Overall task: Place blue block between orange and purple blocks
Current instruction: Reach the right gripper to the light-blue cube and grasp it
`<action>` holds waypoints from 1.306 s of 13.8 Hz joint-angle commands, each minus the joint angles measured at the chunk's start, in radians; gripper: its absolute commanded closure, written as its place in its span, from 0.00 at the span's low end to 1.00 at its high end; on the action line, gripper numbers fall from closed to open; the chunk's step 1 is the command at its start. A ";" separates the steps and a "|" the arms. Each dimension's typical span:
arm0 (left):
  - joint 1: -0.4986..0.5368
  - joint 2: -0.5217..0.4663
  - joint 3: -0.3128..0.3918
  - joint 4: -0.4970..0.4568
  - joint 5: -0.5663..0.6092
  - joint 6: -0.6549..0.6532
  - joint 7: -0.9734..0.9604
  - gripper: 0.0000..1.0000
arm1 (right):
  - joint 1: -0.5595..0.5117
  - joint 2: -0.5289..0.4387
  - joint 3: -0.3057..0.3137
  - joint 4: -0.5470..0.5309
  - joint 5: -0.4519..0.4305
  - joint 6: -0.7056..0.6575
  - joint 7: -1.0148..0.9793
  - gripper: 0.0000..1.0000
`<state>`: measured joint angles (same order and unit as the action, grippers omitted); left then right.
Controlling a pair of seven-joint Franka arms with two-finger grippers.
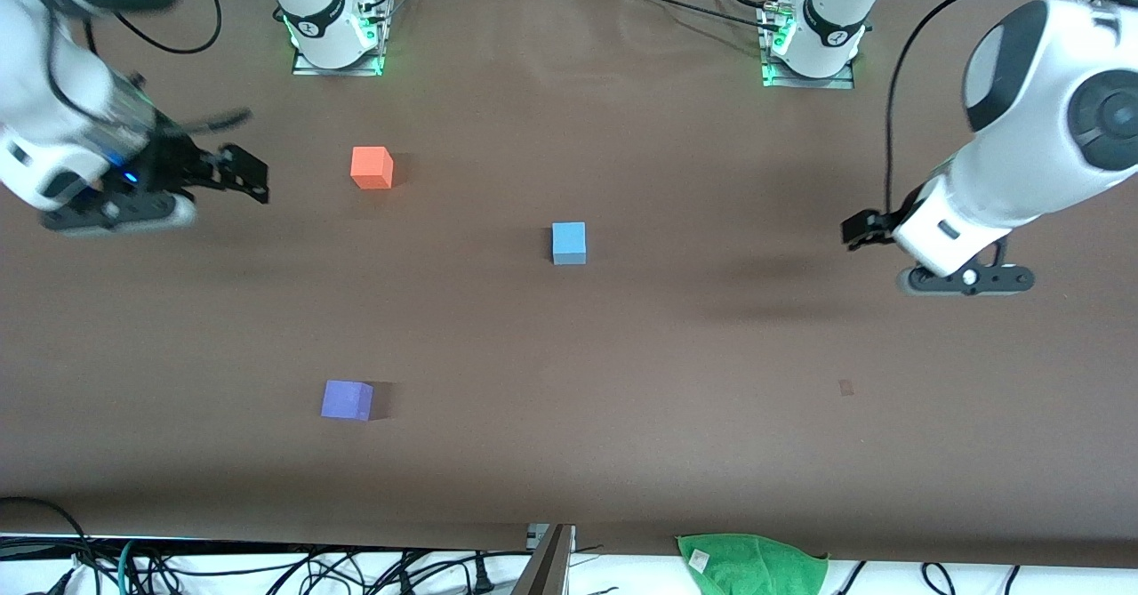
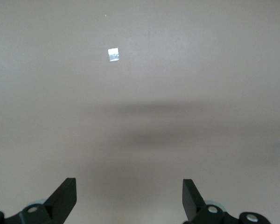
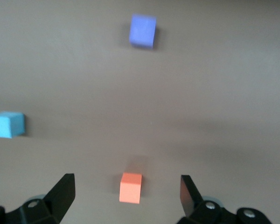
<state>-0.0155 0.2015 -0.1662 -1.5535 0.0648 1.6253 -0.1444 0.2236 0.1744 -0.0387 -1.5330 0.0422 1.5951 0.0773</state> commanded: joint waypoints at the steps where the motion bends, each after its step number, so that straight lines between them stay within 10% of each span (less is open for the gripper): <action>1: -0.007 -0.137 0.031 -0.112 -0.035 0.019 0.123 0.00 | 0.006 0.063 -0.003 0.025 -0.010 -0.052 -0.005 0.00; 7: -0.020 -0.178 0.099 -0.120 -0.051 0.011 0.152 0.00 | 0.156 0.135 0.006 0.019 0.069 0.012 0.207 0.00; 18: 0.023 -0.241 0.088 -0.209 -0.097 0.074 0.124 0.00 | 0.558 0.514 0.002 0.019 0.171 0.681 0.879 0.00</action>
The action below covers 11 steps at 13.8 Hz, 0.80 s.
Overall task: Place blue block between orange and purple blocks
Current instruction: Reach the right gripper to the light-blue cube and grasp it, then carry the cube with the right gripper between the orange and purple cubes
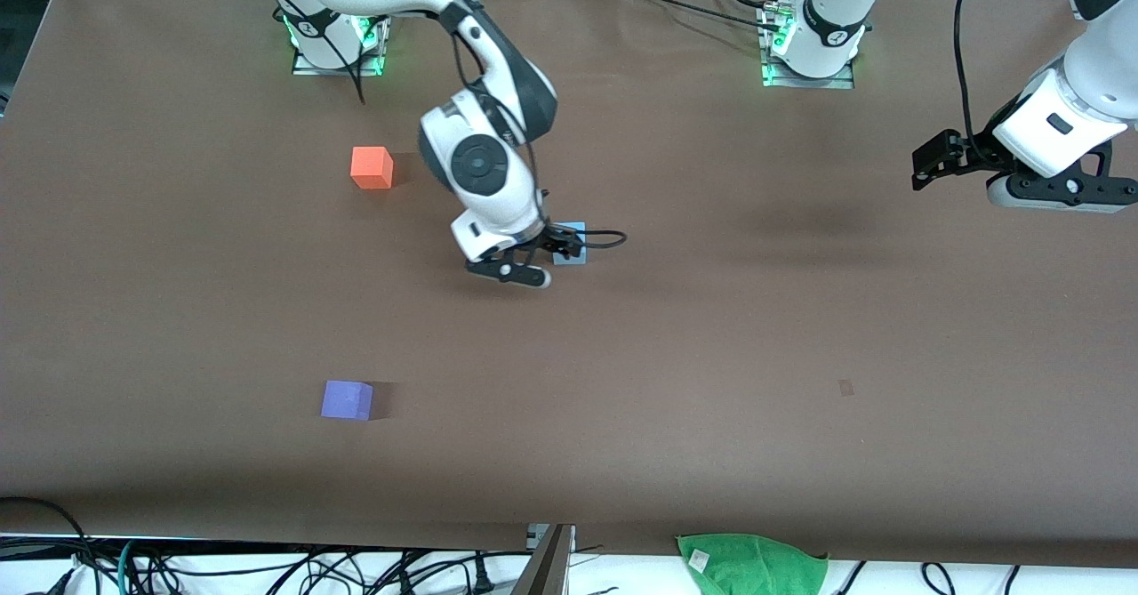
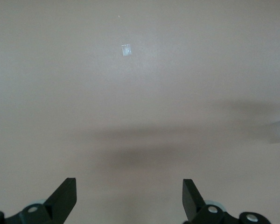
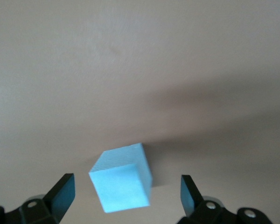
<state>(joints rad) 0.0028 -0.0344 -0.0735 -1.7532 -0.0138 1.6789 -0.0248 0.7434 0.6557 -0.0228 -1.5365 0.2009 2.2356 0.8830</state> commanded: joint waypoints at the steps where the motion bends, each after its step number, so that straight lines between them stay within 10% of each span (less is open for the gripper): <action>1: 0.006 -0.004 -0.005 -0.009 -0.018 0.022 0.003 0.00 | 0.059 0.047 -0.017 0.022 0.011 0.065 0.086 0.00; 11: 0.006 -0.007 -0.005 -0.009 -0.017 -0.001 0.000 0.00 | 0.126 0.093 -0.022 -0.108 -0.032 0.234 0.105 0.02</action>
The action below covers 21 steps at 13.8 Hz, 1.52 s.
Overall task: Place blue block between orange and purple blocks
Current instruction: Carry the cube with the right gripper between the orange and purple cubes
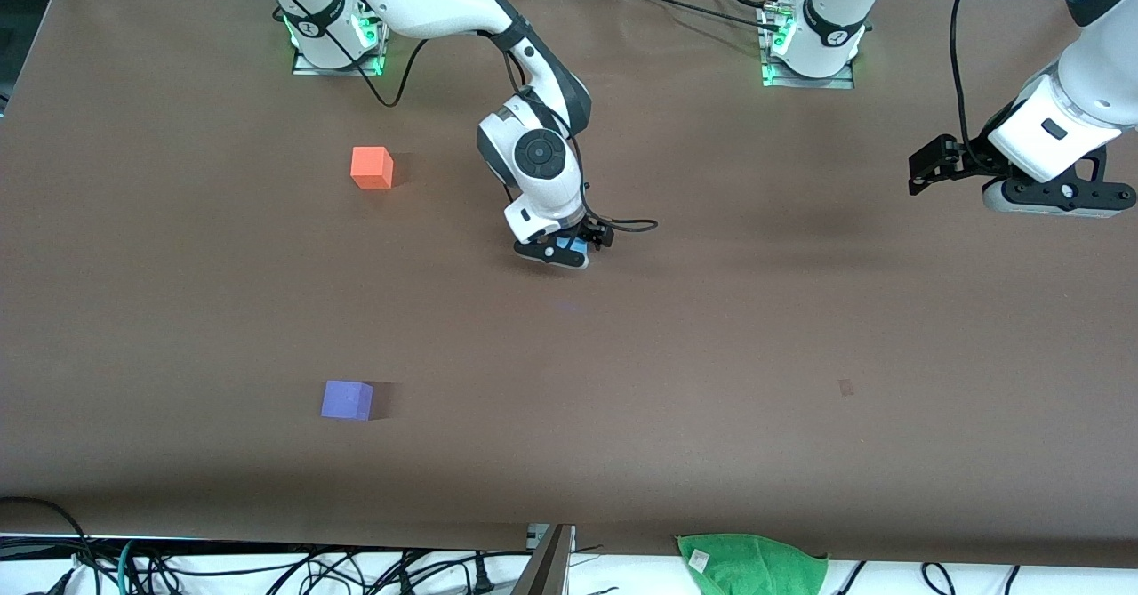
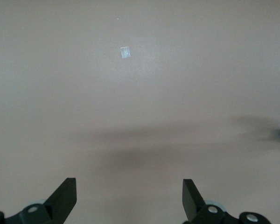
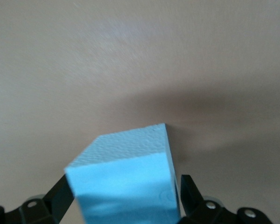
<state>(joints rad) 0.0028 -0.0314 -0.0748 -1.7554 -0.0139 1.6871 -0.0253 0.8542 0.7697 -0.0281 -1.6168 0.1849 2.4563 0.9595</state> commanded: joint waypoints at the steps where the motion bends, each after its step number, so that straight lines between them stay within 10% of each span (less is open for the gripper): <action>1: 0.006 -0.010 -0.003 -0.007 -0.017 -0.021 0.001 0.00 | 0.014 -0.026 -0.019 -0.026 -0.019 0.012 0.019 0.36; 3: 0.006 -0.010 -0.003 -0.006 -0.015 -0.021 0.001 0.00 | 0.011 -0.062 -0.042 -0.026 -0.021 -0.012 0.010 0.76; 6: 0.006 -0.008 -0.005 -0.006 -0.014 -0.020 -0.001 0.00 | 0.008 -0.176 -0.146 -0.023 -0.021 -0.196 -0.031 0.97; 13: 0.003 -0.008 -0.010 -0.006 -0.014 -0.020 -0.001 0.00 | -0.027 -0.328 -0.456 -0.236 0.007 -0.321 -0.698 0.97; 21: -0.001 -0.008 -0.011 -0.006 -0.012 -0.020 -0.001 0.00 | -0.144 -0.328 -0.467 -0.454 0.231 -0.102 -1.119 0.95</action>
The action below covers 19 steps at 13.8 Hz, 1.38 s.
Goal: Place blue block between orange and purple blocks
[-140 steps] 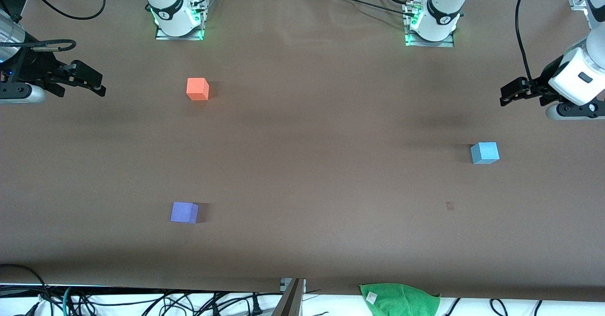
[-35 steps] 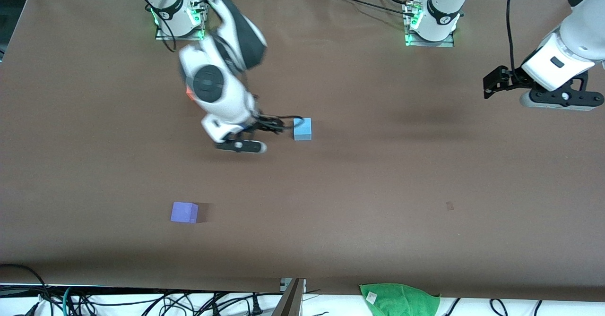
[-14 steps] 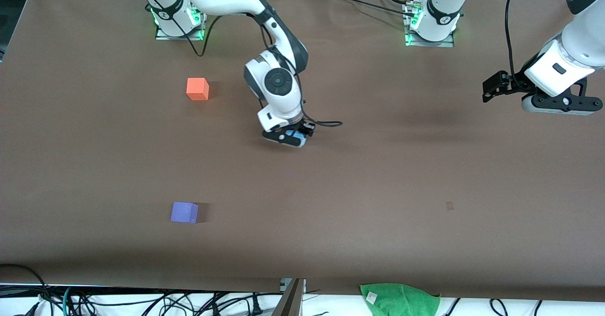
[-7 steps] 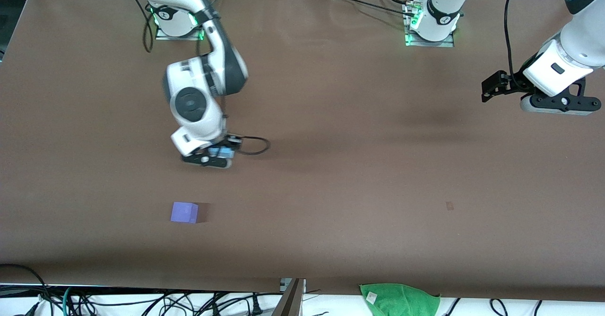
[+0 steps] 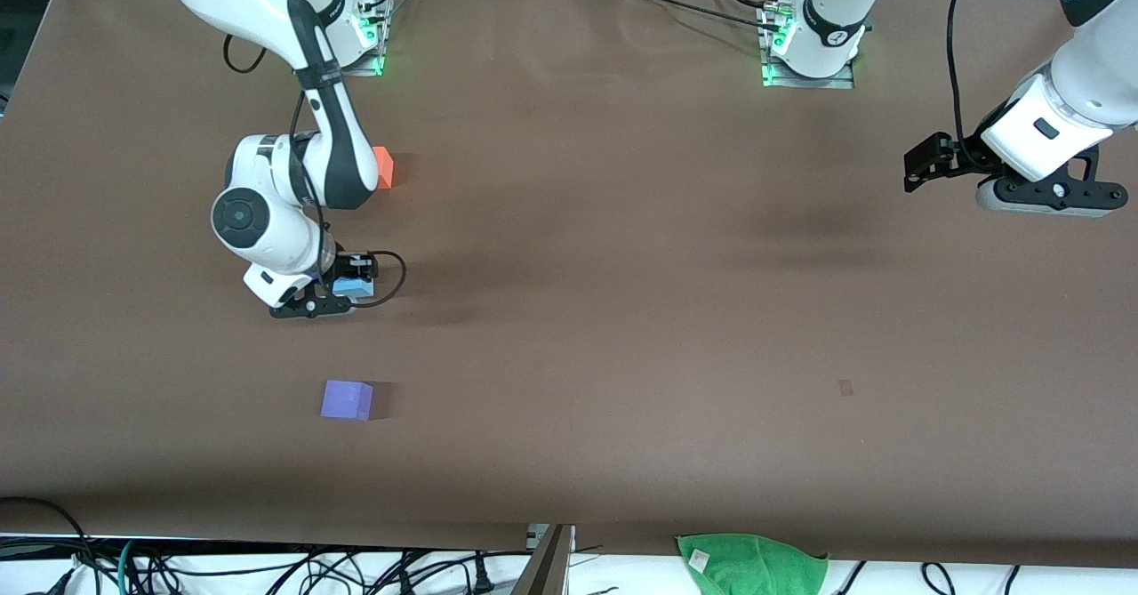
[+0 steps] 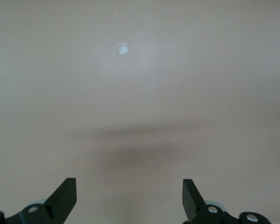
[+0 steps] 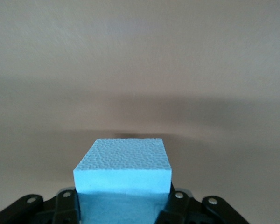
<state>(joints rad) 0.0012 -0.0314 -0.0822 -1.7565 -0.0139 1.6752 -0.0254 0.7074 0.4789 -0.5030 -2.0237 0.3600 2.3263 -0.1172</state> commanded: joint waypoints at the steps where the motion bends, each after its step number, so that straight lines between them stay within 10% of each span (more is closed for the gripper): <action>1: -0.001 -0.008 -0.004 -0.005 -0.012 -0.008 -0.001 0.00 | 0.003 -0.033 0.009 -0.049 0.057 0.036 -0.042 0.93; 7: -0.003 -0.008 -0.004 -0.003 -0.012 -0.008 -0.002 0.00 | 0.009 0.016 0.023 -0.072 0.059 0.074 -0.047 0.58; 9: -0.003 -0.008 -0.004 -0.003 -0.012 -0.008 -0.002 0.00 | 0.009 0.020 0.023 -0.072 0.059 0.076 -0.045 0.00; 13: -0.003 -0.008 -0.004 -0.003 -0.012 -0.008 -0.001 0.00 | 0.007 -0.071 -0.001 -0.021 0.053 -0.017 -0.041 0.00; 19: -0.003 -0.008 -0.004 -0.003 -0.012 -0.005 -0.001 0.00 | 0.004 -0.092 -0.127 0.419 -0.157 -0.553 0.005 0.00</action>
<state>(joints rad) -0.0013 -0.0314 -0.0847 -1.7565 -0.0139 1.6752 -0.0254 0.7091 0.3723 -0.6082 -1.7372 0.2385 1.8811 -0.1446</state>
